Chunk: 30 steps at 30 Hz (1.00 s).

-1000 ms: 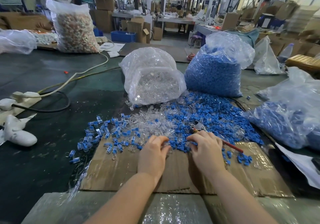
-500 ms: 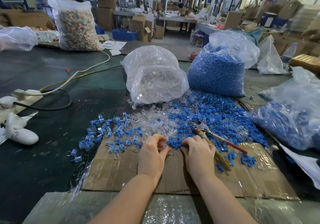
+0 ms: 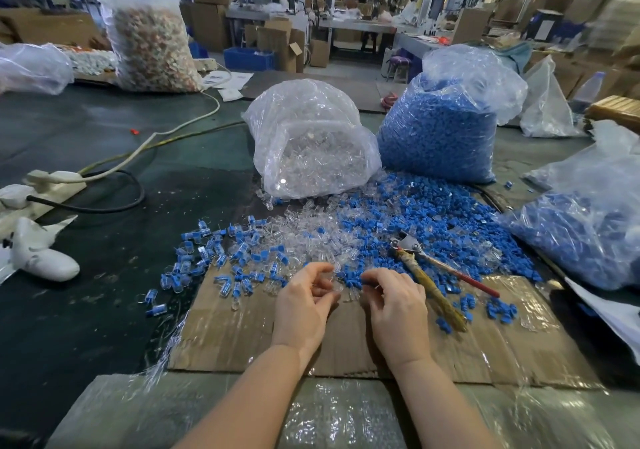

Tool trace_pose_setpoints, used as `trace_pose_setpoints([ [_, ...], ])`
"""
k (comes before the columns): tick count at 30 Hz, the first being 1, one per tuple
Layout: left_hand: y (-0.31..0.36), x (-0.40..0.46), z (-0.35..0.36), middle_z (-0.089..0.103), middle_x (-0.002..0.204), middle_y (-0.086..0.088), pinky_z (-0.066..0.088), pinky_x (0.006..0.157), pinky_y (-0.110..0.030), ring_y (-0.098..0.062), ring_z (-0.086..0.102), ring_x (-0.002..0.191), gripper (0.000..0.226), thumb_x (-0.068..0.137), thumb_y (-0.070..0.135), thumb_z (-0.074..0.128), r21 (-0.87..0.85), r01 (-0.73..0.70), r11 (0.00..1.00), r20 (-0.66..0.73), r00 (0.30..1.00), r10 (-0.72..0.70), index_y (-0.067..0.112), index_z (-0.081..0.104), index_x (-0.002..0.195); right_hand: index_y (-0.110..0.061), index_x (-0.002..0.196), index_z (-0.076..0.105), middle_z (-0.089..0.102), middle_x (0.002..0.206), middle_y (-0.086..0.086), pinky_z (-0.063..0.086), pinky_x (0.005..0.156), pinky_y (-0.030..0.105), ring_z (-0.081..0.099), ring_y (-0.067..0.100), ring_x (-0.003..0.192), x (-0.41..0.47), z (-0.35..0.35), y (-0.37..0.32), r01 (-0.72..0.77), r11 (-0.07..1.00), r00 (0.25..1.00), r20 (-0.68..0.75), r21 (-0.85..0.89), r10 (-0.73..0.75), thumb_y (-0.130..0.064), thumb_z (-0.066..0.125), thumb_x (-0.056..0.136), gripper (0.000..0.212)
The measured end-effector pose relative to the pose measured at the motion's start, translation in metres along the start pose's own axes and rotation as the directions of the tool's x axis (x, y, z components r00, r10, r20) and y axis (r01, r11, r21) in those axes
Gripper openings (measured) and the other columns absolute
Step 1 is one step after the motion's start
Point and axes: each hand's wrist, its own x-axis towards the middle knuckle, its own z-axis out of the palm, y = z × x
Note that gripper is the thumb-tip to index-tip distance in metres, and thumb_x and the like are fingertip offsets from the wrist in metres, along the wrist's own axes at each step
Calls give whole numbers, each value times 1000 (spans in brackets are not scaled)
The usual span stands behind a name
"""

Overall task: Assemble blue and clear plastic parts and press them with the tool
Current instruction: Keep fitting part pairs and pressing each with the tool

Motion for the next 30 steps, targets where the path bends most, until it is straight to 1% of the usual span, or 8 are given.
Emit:
trace_pose_setpoints([
  [2, 0, 0, 0, 63, 80, 6, 53, 73, -16, -4, 62, 76, 32, 77, 4, 71, -47, 47, 998, 6, 999, -47, 31, 57, 88, -13, 86, 67, 68, 82, -2, 36, 73, 31, 60, 22, 78, -1, -1, 0, 11, 999, 1000, -3, 50, -11, -2, 72, 76, 15],
  [3, -1, 0, 0, 64, 78, 6, 53, 72, -17, -5, 62, 76, 31, 76, 6, 72, -55, 55, 997, 4, 999, -55, 31, 57, 84, -12, 86, 67, 68, 82, -2, 38, 73, 31, 61, 22, 77, -1, -2, 0, 17, 998, 1000, -6, 67, -17, -3, 73, 76, 15],
  [8, -2, 0, 1, 66, 73, 11, 47, 68, -9, 4, 60, 71, 26, 80, 13, 71, -40, 28, 999, 7, 1000, -28, 36, 61, 74, -13, 84, 69, 67, 81, -3, 46, 73, 35, 60, 21, 77, -1, -3, 0, 66, 992, 998, 9, 111, -67, -3, 72, 77, 12],
  [11, -2, 1, 0, 67, 75, 14, 45, 69, -5, 7, 60, 74, 24, 82, 14, 69, -2, 3, 1000, 19, 1000, -3, 37, 62, 76, -11, 86, 70, 67, 81, -2, 49, 73, 37, 60, 21, 78, -1, -4, 0, 93, 988, 995, 16, 123, -95, -1, 70, 79, 12],
  [14, -2, 1, -1, 67, 77, 12, 48, 72, -9, 3, 61, 75, 22, 83, 14, 68, -7, 3, 1000, 30, 1000, -2, 35, 62, 79, -10, 85, 70, 67, 80, -2, 51, 70, 38, 60, 20, 77, -2, -5, -2, 104, 985, 994, 9, 137, -107, -2, 71, 78, 11],
  [22, -2, 1, -1, 67, 79, 8, 51, 75, -15, -2, 61, 77, 20, 85, 12, 65, -27, 19, 999, 47, 999, -18, 31, 62, 82, -13, 76, 64, 62, 72, -5, 48, 64, 30, 56, 15, 68, -3, -7, -5, 100, 984, 995, 14, 145, -103, -5, 74, 76, 13],
  [27, -2, 0, -1, 66, 78, 12, 47, 73, -9, 5, 59, 76, 18, 84, 12, 66, 11, -8, 1000, 74, 997, 7, 29, 64, 83, -13, 73, 63, 62, 70, -4, 48, 61, 30, 57, 16, 66, -4, -7, -6, 125, 985, 992, 19, 119, -128, -3, 75, 72, 16],
  [30, -2, -1, -2, 67, 79, 12, 47, 74, -8, 3, 61, 76, 16, 83, 10, 66, 24, -19, 1000, 90, 996, 16, 25, 67, 85, -12, 73, 65, 63, 70, -2, 49, 61, 32, 58, 18, 66, -4, -6, -5, 129, 984, 991, 26, 125, -133, -5, 76, 72, 13],
])
